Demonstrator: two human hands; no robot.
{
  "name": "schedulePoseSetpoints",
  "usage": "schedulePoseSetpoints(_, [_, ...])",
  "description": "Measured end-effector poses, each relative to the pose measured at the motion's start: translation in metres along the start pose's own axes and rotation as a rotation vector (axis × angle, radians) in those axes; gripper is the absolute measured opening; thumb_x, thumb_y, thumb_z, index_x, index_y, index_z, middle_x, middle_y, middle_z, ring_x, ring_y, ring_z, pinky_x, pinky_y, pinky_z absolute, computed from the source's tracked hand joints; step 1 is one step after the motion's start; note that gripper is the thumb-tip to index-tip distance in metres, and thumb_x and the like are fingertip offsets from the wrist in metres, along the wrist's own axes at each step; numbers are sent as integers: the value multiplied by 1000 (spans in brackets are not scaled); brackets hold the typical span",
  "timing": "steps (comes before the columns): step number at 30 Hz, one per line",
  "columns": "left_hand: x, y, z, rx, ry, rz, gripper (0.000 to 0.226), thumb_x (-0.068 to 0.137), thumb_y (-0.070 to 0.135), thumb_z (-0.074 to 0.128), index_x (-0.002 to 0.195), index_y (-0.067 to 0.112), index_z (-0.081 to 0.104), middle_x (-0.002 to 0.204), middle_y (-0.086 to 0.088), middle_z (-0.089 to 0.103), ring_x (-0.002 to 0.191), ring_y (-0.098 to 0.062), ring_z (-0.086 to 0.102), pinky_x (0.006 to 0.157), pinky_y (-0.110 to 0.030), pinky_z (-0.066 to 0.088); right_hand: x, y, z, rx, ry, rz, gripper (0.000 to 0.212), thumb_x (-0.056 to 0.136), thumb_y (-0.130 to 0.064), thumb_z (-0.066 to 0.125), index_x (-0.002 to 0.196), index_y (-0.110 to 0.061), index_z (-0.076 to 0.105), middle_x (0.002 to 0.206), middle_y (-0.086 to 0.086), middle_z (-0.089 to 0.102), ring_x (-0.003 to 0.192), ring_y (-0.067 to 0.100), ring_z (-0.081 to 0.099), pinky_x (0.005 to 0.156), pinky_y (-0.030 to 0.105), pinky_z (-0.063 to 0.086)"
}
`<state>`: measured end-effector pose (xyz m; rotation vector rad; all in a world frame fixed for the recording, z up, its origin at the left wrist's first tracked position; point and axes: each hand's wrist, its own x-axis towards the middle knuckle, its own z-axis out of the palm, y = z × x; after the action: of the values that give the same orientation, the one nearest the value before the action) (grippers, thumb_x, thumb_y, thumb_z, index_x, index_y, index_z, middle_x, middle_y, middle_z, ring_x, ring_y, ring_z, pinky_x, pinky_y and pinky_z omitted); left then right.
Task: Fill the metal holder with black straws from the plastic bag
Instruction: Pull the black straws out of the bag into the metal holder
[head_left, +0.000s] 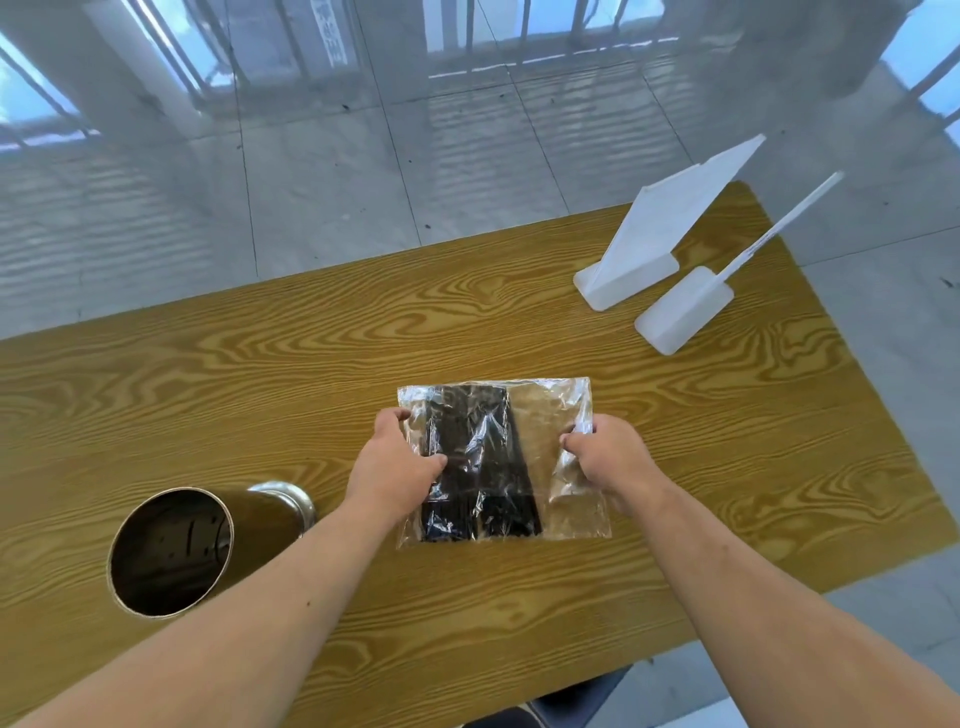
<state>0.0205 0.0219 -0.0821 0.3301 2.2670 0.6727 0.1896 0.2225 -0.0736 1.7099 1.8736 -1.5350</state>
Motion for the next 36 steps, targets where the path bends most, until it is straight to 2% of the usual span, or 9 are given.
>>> schedulePoseSetpoints(5, [-7,9,-20,15,52,173,85,95,23,78,158,25,23,65,3,49,51,-10,46,40,-20,35,-6,-16,-9,140,-72,-78,2,108,-14,63,107,-14,66,103,14,79,77,31,81,72,53,69])
schedulePoseSetpoints(8, [-12,22,-40,48,85,274,67,96,23,75,150,31,36,69,4,48,46,-4,42,40,-19,35,-13,-36,-14,220,-105,-154,5,109,-12,61,111,-13,65,90,3,84,64,21,77,56,39,66])
schedulePoseSetpoints(13, [-24,48,-92,-6,148,347,37,95,19,72,130,28,63,117,-1,66,39,-5,40,41,-16,38,-31,-87,-22,298,-142,-292,8,110,-13,59,116,-11,64,94,5,85,60,18,74,47,29,57])
schedulePoseSetpoints(16, [-36,65,-128,79,218,381,49,92,27,76,139,22,61,118,-2,60,52,-4,48,52,-14,45,-46,-125,-23,299,-161,-392,9,110,-13,58,116,-14,64,94,6,84,61,19,74,49,30,56])
schedulePoseSetpoints(18, [-46,76,-154,174,263,403,77,87,46,82,152,20,51,120,4,48,71,-5,59,66,-13,49,-56,-153,-21,323,-181,-447,9,110,-13,57,116,-14,65,92,9,84,63,20,73,50,31,56])
schedulePoseSetpoints(20, [-55,84,-177,268,297,430,109,77,66,82,162,17,34,125,8,34,101,-15,63,92,-32,58,-68,-181,-19,345,-189,-506,10,110,-12,57,116,-14,65,91,10,83,62,20,72,51,31,56])
schedulePoseSetpoints(23, [-68,93,-211,400,360,481,128,75,70,80,168,16,10,130,9,21,132,-28,51,116,-47,44,-84,-223,-18,373,-212,-595,9,109,-11,57,113,-14,65,84,6,81,57,18,69,49,31,55])
schedulePoseSetpoints(29, [-94,100,-277,729,694,569,119,89,60,73,165,-3,8,147,-18,34,140,-33,43,125,-42,36,-113,-294,-13,391,-228,-731,7,108,-13,62,103,-16,66,68,2,69,46,15,62,40,25,44])
schedulePoseSetpoints(36, [-132,112,-332,617,827,506,101,87,46,80,162,-2,32,136,-15,45,128,-35,53,113,-45,47,-145,-348,8,431,-280,-871,14,107,-8,62,95,-16,66,57,-2,61,37,14,50,37,24,38])
